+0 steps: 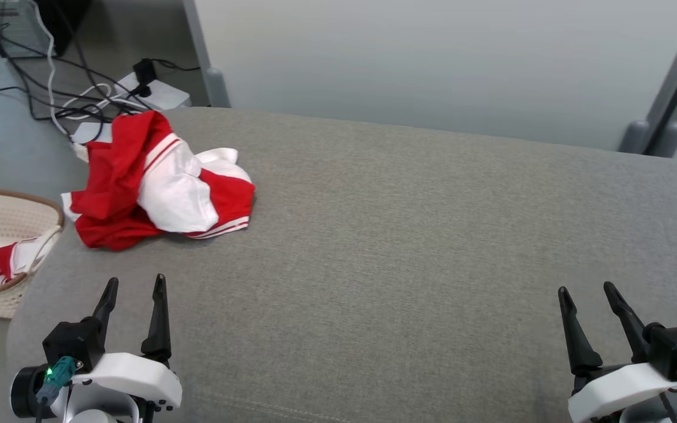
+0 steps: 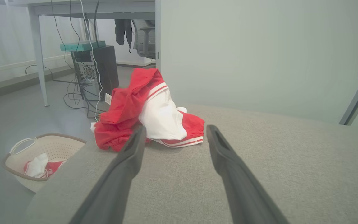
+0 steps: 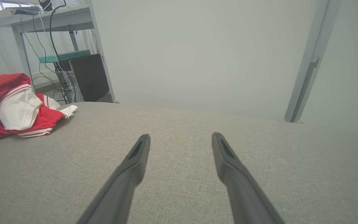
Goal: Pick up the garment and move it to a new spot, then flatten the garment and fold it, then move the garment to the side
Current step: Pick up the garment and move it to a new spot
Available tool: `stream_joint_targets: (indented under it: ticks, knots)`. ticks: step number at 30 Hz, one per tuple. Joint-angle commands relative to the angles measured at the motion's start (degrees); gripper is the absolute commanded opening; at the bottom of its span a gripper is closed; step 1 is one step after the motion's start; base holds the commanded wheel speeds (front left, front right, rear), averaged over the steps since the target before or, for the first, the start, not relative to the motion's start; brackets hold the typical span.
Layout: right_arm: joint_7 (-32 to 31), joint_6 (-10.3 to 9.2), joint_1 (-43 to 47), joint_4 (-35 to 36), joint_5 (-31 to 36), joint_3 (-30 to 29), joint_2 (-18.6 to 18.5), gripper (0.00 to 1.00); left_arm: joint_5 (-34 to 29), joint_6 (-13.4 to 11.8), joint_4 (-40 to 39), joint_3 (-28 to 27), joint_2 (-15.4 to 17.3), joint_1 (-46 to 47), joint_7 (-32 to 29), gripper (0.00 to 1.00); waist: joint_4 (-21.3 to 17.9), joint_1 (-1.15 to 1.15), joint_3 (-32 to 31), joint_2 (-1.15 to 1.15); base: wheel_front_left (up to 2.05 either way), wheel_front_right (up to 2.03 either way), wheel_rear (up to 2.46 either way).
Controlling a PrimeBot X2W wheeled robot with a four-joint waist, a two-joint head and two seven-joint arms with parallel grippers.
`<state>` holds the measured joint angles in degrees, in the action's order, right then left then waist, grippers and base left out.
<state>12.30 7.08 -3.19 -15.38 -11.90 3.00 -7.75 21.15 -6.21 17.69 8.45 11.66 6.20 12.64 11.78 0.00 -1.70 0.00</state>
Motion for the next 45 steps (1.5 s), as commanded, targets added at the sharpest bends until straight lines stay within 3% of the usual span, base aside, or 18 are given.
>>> stream_joint_targets:
  ticks: [1,9,23,27,34,40,45]
  knots:
    - [0.4,0.41,-1.4,1.3,-0.3,1.4,-0.8,1.00,0.5,-0.4,-1.2,-2.2,1.1,2.3,0.5,1.00,3.3,0.00,-0.1,0.00,0.00,0.00,0.00]
    - [0.7,0.41,-1.6,1.0,-0.3,1.8,-0.3,1.00,1.2,0.0,-0.8,-1.9,1.2,2.5,0.6,1.00,7.4,0.00,0.0,0.00,0.00,0.00,0.00]
    - [0.9,0.41,-2.0,0.7,-0.9,2.7,-0.6,1.00,2.1,0.7,-1.3,-1.2,1.3,3.7,0.6,1.00,8.1,0.00,0.4,0.00,0.00,0.00,0.00]
    - [0.9,0.41,-2.3,1.0,-1.0,3.0,-0.7,1.00,1.9,1.9,-3.4,-1.2,3.3,8.2,-0.7,1.00,7.8,0.00,1.0,0.00,0.00,0.00,0.00]
    - [0.0,0.41,-4.0,2.7,-0.8,4.8,-1.4,1.00,2.3,5.6,-4.0,-1.4,9.4,25.4,-9.7,1.00,5.2,0.00,4.8,0.00,0.00,0.00,0.00]
    - [-0.2,0.41,-6.7,4.8,-0.8,6.9,-2.0,1.00,6.3,9.0,8.9,-2.9,13.5,37.6,-19.9,1.00,-0.1,0.00,9.7,0.00,0.00,0.00,0.00]
    - [-0.4,0.41,-8.8,5.7,-1.0,8.7,-2.8,1.00,8.3,10.4,20.1,-3.3,16.8,42.4,-27.6,1.00,-4.4,0.00,14.4,0.00,0.00,0.00,0.00]
